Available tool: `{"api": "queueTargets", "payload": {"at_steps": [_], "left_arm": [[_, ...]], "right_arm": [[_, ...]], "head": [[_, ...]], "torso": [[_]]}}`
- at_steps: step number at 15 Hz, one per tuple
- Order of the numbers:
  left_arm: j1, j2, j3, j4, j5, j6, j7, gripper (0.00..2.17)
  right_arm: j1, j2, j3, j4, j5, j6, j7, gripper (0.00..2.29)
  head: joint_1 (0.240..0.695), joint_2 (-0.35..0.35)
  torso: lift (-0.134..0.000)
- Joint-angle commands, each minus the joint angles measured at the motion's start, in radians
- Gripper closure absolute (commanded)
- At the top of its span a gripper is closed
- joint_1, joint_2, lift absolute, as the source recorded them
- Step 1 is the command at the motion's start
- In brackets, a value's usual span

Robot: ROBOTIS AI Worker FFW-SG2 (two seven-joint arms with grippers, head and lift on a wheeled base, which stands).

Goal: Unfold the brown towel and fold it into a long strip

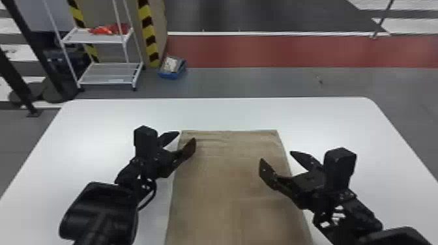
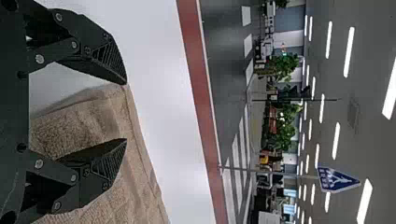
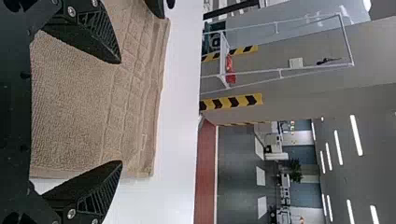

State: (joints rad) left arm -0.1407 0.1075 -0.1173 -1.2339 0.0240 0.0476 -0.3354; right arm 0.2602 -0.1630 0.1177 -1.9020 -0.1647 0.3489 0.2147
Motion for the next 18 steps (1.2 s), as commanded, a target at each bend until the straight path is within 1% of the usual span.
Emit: {"api": "queueTargets", "payload": {"at_steps": [1, 4, 8, 9, 10, 11, 15, 16, 18], "left_arm": [[0.006, 0.001, 0.002, -0.002, -0.001, 0.010, -0.016, 0.53], [0.007, -0.002, 0.004, -0.001, -0.003, 0.010, -0.016, 0.53], [0.023, -0.002, 0.002, -0.019, -0.004, 0.019, -0.016, 1.10], [0.035, 0.000, 0.004, -0.035, -0.004, 0.019, -0.016, 1.17], [0.046, 0.003, 0.007, -0.061, -0.004, 0.019, -0.008, 1.44], [0.067, 0.003, 0.024, -0.090, -0.004, 0.016, -0.004, 1.47], [0.119, 0.006, 0.094, -0.182, -0.001, 0.016, 0.007, 1.47], [0.141, 0.008, 0.111, -0.231, 0.005, 0.050, 0.006, 1.47], [0.213, 0.008, 0.114, -0.427, 0.014, 0.246, 0.004, 1.47]], "right_arm": [[-0.004, -0.001, 0.003, 0.003, -0.002, 0.003, 0.000, 0.13], [-0.007, -0.001, 0.003, 0.003, -0.009, 0.012, 0.000, 0.13], [-0.010, 0.000, 0.005, 0.003, -0.009, 0.012, 0.000, 0.13], [-0.010, 0.000, 0.005, 0.001, -0.009, 0.012, 0.000, 0.13], [-0.010, 0.000, 0.007, 0.003, -0.012, 0.012, 0.000, 0.13], [-0.010, -0.001, 0.008, 0.003, -0.016, 0.012, 0.000, 0.13], [-0.013, -0.001, 0.011, 0.000, -0.022, 0.012, 0.000, 0.13], [-0.015, -0.001, 0.010, 0.000, -0.022, 0.012, 0.000, 0.13], [-0.024, -0.003, -0.015, 0.000, -0.024, 0.009, -0.020, 0.13]], "head": [[0.695, 0.012], [0.695, 0.012], [0.695, 0.011], [0.695, 0.011], [0.695, 0.011], [0.695, 0.012], [0.695, 0.033], [0.695, 0.042], [0.695, 0.066]], "torso": [[-0.117], [-0.117], [-0.117], [-0.117], [-0.117], [-0.117], [-0.117], [-0.117], [-0.117]]}}
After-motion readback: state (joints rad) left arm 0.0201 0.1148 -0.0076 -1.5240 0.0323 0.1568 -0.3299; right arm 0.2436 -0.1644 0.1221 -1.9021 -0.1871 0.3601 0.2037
